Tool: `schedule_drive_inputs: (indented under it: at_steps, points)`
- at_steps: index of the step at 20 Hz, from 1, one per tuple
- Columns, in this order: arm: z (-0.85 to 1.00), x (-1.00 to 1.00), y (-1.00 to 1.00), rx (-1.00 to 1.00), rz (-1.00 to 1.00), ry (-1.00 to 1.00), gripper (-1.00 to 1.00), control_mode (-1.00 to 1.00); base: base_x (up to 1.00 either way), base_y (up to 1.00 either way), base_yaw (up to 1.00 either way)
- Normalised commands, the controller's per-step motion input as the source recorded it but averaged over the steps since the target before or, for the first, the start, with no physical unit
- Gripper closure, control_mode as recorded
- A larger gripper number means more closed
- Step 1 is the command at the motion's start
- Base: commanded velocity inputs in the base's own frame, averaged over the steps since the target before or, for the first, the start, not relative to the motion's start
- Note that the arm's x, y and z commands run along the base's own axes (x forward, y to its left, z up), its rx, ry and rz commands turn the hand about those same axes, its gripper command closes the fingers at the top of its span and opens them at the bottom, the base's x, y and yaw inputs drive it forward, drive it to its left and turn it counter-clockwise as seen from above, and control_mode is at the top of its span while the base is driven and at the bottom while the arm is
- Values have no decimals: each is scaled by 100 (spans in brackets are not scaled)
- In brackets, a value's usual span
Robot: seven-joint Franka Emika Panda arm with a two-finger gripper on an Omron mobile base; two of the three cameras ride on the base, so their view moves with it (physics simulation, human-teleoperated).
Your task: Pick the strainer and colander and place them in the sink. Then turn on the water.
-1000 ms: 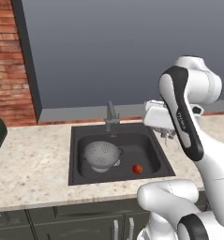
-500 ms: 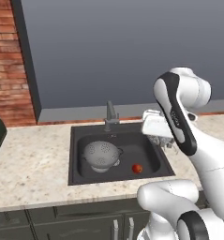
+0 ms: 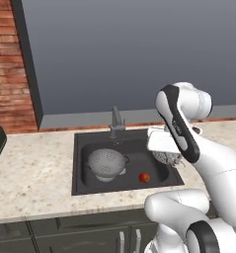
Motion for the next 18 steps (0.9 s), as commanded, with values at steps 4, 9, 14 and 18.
schedule_drive_inputs:
  at_steps: [4,9,14,18]
  points:
    - [-24,2,0,0,6,9,100,-100,0,0,0]
    - [-14,10,0,0,9,2,100,-100,0,0,0]
    - [0,21,0,0,11,0,100,-100,0,0,0]
    - [-8,38,0,0,14,0,100,-100,0,0,0]
